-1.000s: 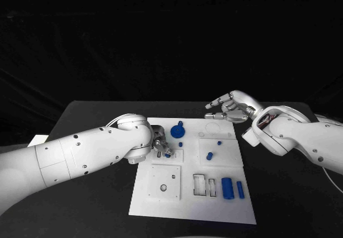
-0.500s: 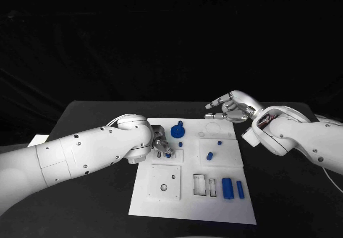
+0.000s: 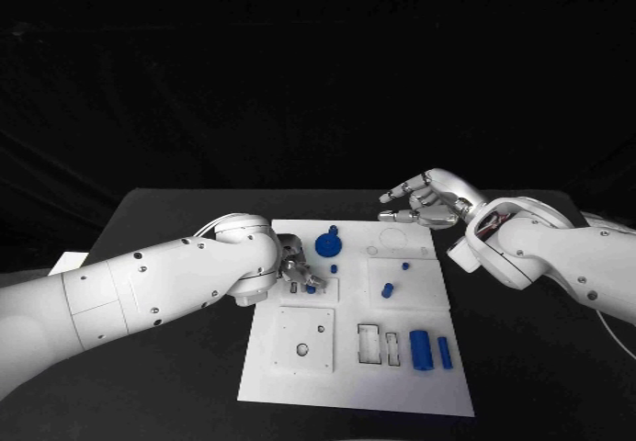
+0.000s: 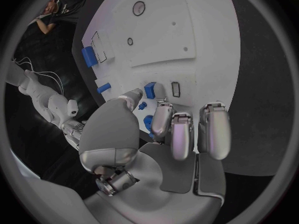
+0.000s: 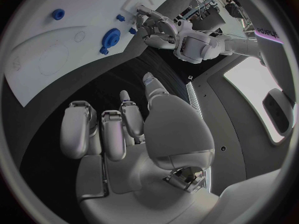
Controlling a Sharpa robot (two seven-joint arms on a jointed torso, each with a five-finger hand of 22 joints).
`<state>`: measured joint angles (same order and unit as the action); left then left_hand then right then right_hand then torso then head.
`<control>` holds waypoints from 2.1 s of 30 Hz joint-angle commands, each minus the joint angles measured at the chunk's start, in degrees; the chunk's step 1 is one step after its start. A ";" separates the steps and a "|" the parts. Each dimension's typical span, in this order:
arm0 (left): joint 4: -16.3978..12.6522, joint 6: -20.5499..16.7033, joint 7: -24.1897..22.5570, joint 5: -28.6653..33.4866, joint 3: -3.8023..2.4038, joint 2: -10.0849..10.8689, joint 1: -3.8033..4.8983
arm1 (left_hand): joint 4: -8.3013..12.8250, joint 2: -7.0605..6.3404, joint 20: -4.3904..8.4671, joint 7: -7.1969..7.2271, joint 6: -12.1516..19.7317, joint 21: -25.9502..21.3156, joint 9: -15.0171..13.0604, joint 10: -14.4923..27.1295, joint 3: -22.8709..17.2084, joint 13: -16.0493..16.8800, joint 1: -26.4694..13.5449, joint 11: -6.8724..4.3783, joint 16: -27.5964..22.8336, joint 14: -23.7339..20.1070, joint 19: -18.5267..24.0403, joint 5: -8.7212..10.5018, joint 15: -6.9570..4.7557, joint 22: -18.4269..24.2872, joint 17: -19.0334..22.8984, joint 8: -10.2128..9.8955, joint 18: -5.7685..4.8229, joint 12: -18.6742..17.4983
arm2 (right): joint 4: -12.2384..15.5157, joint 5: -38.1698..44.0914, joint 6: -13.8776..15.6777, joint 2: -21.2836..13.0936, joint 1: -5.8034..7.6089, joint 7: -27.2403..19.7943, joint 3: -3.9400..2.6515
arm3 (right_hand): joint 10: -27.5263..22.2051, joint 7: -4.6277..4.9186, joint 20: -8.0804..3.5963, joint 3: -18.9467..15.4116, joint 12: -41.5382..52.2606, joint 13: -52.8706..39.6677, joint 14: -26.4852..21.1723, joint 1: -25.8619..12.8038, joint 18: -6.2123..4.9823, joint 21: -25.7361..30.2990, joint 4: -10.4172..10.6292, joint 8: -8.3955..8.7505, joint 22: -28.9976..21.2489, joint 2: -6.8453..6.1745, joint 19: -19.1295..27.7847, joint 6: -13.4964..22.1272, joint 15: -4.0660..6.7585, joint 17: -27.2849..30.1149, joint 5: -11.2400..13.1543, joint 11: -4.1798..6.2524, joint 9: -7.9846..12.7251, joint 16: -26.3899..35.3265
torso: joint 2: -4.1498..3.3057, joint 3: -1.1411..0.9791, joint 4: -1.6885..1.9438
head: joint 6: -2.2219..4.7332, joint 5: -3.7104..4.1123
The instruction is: Assemble the parts on the task board
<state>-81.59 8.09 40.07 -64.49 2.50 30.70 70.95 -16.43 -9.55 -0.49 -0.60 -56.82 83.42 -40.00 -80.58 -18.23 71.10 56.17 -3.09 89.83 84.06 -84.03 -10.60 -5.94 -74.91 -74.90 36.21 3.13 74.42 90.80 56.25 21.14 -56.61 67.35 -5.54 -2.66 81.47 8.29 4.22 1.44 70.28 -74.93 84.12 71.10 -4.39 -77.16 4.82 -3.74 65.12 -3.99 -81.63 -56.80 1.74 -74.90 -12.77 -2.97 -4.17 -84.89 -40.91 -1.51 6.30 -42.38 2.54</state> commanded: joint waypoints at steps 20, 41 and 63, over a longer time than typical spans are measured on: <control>-1.59 -4.43 0.56 11.01 -3.39 4.83 0.40 | -0.16 1.84 0.01 -1.38 3.51 -1.18 0.36 2.84 10.72 -4.20 3.44 0.99 0.17 5.94 -2.38 -0.09 0.36 -3.87 -15.10 -2.36 -0.62 -3.58 | -0.77 0.12 -0.49 0.02 -0.35 -0.73 0.15 | -0.45 -0.18 0.16 -0.57 -0.32 -4.42 3.79 -0.11 -0.43 0.29 0.06 -0.14 -0.13 0.36 0.40 0.23 -0.36 -6.26 -0.11 -0.11 -0.05 0.34 | 0.15 -0.07 0.14 | 1.00 0.28; 11.02 8.83 -2.53 6.26 -4.91 1.74 4.74 | -0.22 4.42 -1.80 -3.67 6.07 -3.86 5.74 5.60 17.47 -8.13 7.61 3.07 0.17 5.94 -1.20 1.43 2.18 -0.74 -15.10 -7.40 0.13 -6.47 | -1.39 -0.34 -0.54 0.56 -0.88 -0.73 0.25 | -0.44 -0.19 0.15 -0.66 -0.28 -4.41 3.80 -0.02 -0.43 0.32 0.07 -0.15 -0.12 0.48 0.38 0.23 -0.35 -6.25 -0.43 -0.10 -0.06 0.37 | -0.07 -0.02 0.01 | 1.57 0.21; 20.16 10.26 -5.62 0.20 -2.87 -5.08 4.98 | -0.21 5.58 -1.65 -3.25 4.35 -3.19 6.79 4.57 19.93 -6.91 8.01 2.72 0.17 5.94 -1.63 3.38 1.95 -1.79 -15.10 -7.08 -0.08 -5.12 | -1.64 -0.35 -0.63 1.15 -0.95 -0.87 0.25 | -0.44 -0.19 0.15 -0.66 -0.28 -4.41 3.80 -0.02 -0.43 0.32 0.07 -0.15 -0.12 0.48 0.38 0.23 -0.35 -6.25 -0.43 -0.10 -0.06 0.37 | -0.07 -0.02 -0.03 | 1.21 0.00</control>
<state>-61.58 17.07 35.83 -62.60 -0.37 25.79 75.92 -16.67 -4.58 -1.83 -3.85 -51.93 79.88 -33.28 -75.57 1.36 64.12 64.33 -0.50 89.83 83.96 -84.13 -7.43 -4.18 -74.90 -74.92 29.00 3.13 69.07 89.17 55.84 21.13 -55.55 66.45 -5.83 -2.40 81.48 8.29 4.22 1.04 70.28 -74.92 84.12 71.10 -4.39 -77.11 4.89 -3.74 65.06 -3.99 -81.64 -56.80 1.74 -74.91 -12.99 -2.98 -4.18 -84.89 -41.03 -1.47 6.25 -41.09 2.54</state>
